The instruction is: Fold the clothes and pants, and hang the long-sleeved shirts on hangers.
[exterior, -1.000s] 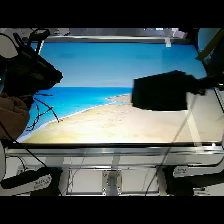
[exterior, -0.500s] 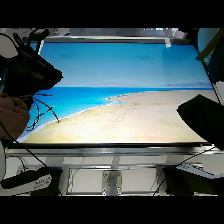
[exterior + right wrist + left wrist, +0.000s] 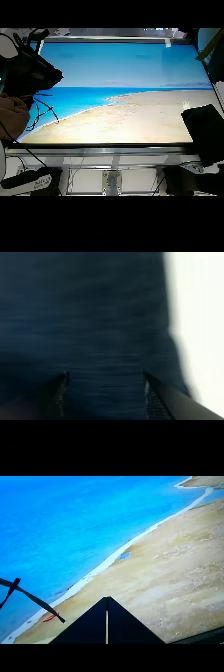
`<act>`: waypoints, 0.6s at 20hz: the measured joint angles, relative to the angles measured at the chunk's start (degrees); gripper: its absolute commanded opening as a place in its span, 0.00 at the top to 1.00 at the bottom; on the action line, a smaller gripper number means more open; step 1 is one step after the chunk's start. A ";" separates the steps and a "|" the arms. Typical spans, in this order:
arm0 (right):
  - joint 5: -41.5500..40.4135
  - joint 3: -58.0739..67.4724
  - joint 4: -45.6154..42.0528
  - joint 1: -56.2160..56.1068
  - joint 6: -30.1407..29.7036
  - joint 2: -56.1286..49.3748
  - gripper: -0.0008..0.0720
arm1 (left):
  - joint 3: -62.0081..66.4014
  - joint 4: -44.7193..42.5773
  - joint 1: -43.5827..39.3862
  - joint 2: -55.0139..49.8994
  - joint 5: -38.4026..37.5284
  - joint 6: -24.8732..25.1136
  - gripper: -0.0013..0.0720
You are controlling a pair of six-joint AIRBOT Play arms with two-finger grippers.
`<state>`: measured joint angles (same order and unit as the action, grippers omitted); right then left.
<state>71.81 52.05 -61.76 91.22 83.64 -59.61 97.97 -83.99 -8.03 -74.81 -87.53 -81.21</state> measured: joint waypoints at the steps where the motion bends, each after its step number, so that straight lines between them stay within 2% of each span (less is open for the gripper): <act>1: -0.94 0.17 4.26 -0.90 0.68 2.21 0.45 | 0.00 0.02 0.00 0.00 0.02 0.00 0.97; 3: -2.93 0.44 13.94 -5.35 0.85 6.67 0.79 | 0.00 0.17 0.00 0.00 0.02 0.00 0.97; 4: -3.28 0.50 17.86 -8.68 -0.26 8.72 0.90 | 0.00 0.61 0.00 0.00 0.02 0.00 0.97; 6: -3.61 0.59 24.74 -18.58 -4.26 12.68 0.91 | 0.00 1.81 0.02 0.00 0.00 -0.02 0.97; 8: -3.32 0.68 27.89 -29.97 -9.14 15.65 0.90 | 0.00 2.60 0.02 0.00 -0.04 -0.02 0.97; 12: -3.45 0.79 25.77 -49.68 -14.64 18.14 0.90 | 0.00 3.15 0.02 0.00 -0.24 -0.02 0.97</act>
<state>68.36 52.84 -35.99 41.54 68.99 -41.47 97.97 -80.84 -8.01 -74.81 -87.77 -81.23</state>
